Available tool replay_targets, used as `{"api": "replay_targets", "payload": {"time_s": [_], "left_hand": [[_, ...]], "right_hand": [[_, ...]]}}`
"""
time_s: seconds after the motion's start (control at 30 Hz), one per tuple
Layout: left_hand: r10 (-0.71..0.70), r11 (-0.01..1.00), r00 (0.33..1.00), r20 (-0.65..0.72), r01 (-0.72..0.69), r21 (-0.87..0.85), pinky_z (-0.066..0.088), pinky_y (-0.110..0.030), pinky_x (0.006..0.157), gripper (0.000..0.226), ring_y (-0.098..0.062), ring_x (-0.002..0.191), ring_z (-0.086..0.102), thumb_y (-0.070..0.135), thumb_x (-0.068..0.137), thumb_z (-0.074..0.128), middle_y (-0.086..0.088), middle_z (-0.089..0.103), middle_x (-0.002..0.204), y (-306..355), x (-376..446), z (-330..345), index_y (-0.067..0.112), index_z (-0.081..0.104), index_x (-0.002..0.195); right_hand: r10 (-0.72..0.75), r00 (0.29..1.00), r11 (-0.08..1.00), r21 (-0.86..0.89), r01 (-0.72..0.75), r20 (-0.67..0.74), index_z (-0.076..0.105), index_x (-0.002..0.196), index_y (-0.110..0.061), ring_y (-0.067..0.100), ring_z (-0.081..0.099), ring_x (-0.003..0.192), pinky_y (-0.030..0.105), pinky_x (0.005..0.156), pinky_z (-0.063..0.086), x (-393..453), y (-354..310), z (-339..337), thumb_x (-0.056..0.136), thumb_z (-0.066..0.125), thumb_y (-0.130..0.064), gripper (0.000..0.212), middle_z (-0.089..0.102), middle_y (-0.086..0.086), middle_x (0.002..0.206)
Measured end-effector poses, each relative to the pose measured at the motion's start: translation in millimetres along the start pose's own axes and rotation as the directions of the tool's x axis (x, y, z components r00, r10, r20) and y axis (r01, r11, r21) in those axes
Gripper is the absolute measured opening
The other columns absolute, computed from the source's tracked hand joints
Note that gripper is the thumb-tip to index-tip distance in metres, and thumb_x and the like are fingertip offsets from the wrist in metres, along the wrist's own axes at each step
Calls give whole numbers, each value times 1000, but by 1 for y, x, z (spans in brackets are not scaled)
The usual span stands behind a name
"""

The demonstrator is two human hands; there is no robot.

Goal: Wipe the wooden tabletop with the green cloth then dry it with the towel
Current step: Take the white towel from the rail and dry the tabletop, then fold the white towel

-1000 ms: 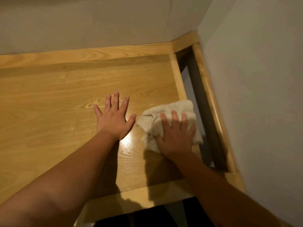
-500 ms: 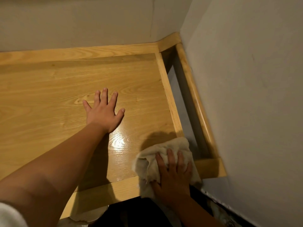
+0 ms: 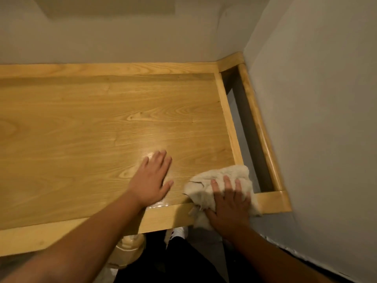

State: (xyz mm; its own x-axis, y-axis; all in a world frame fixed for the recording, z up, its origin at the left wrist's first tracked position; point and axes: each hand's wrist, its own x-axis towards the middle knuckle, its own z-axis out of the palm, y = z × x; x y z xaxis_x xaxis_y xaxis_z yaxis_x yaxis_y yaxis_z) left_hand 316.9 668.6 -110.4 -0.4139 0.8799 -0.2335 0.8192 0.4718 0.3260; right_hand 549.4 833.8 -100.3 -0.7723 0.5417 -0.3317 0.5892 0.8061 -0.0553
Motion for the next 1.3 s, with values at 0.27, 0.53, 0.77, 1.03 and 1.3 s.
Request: {"api": "replay_targets", "payload": {"time_s": [0.27, 0.53, 0.77, 1.03, 1.3], "left_hand": [[-44, 947, 990, 134, 85, -311, -10, -24, 120, 76, -8, 153, -11, 61, 98, 33, 12, -5, 165, 28, -148, 21, 29, 6, 160], [-530, 575, 842, 96, 440, -690, 25, -23, 113, 69, -4, 138, 33, 37, 96, 62, 4, 37, 158, -17, -206, -8, 21, 30, 156], [-595, 581, 799, 82, 498, -644, 27, -44, 120, 77, -28, 146, 29, 44, 96, 59, -8, 32, 161, -89, -220, -32, 16, 24, 158], [-474, 760, 849, 233, 528, -378, 51, -41, 89, 53, -33, 112, 56, 36, 92, 62, -14, 60, 126, -115, -195, -43, 11, 44, 135], [-367, 724, 914, 175, 399, -563, 43, -29, 59, 34, -27, 79, 61, 5, 84, 59, 1, 60, 78, -109, -203, -60, 14, 60, 116]], "right_hand": [[196, 979, 980, -33, -194, 62, 6, 154, -41, 42, -1, 145, 70, 108, 13, -4, -49, 11, 80, 43, -68, 87, 5, 7, 165], [80, 989, 992, 90, -92, 123, -33, 142, -43, 40, -28, 141, 68, 104, -12, -36, -203, 38, 76, 14, -75, 87, -39, -1, 151], [-179, 944, 967, 226, 117, 277, -19, 147, -43, 36, -24, 144, 65, 109, -2, -62, -299, 26, 72, 38, -75, 99, -32, -4, 158], [135, 981, 882, 435, -182, 136, 21, 151, -26, 34, 20, 140, 52, 109, 30, -62, -260, -8, 86, 58, -53, 80, 19, 4, 158], [253, 927, 578, 724, -376, 279, 13, 154, -19, 34, 51, 125, 36, 91, 45, -45, -244, -22, 85, 72, -35, 92, 45, 11, 147]]}}
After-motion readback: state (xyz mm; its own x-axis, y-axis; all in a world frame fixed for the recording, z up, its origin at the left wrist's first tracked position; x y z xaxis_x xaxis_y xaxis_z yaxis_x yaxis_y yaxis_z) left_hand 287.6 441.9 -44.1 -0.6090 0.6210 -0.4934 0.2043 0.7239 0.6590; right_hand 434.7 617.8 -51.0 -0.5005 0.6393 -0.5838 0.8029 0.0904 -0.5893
